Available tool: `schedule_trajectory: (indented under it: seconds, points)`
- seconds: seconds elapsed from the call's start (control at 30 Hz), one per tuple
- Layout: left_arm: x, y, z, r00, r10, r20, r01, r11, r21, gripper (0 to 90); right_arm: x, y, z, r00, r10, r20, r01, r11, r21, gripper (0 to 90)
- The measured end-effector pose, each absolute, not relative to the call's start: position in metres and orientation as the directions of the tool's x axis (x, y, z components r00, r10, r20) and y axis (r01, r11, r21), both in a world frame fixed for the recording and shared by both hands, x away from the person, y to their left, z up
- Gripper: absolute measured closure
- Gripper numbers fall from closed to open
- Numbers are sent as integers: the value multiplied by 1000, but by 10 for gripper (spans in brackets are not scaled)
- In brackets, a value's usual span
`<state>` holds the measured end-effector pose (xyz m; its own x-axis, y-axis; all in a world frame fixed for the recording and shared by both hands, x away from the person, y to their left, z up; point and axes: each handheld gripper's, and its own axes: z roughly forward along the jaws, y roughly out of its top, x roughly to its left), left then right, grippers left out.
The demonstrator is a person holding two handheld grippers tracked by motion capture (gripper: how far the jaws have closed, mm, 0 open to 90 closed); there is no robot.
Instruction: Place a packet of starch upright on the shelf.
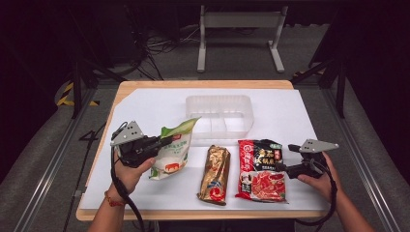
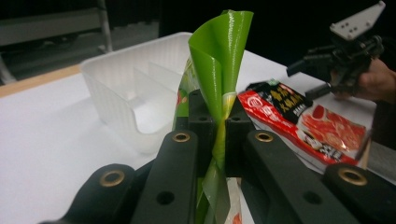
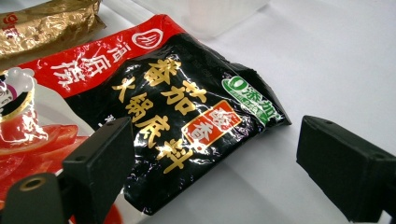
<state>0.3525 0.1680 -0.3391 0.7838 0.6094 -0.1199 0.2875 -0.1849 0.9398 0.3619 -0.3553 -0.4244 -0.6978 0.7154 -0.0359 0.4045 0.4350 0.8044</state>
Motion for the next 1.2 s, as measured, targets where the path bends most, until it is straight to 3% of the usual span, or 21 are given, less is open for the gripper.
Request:
schedule_trajectory:
  seconds: [0.63,1.2]
  points:
    - [382,149,-304,759,637,-133,224,-64,972,863,361,-357,-425,-685,728,-33,406,419,812,118]
    - [429,117,-300,727,666,-166,243,-24,970,863,361,-357,-427,-684,729,-35,413,426,805,117]
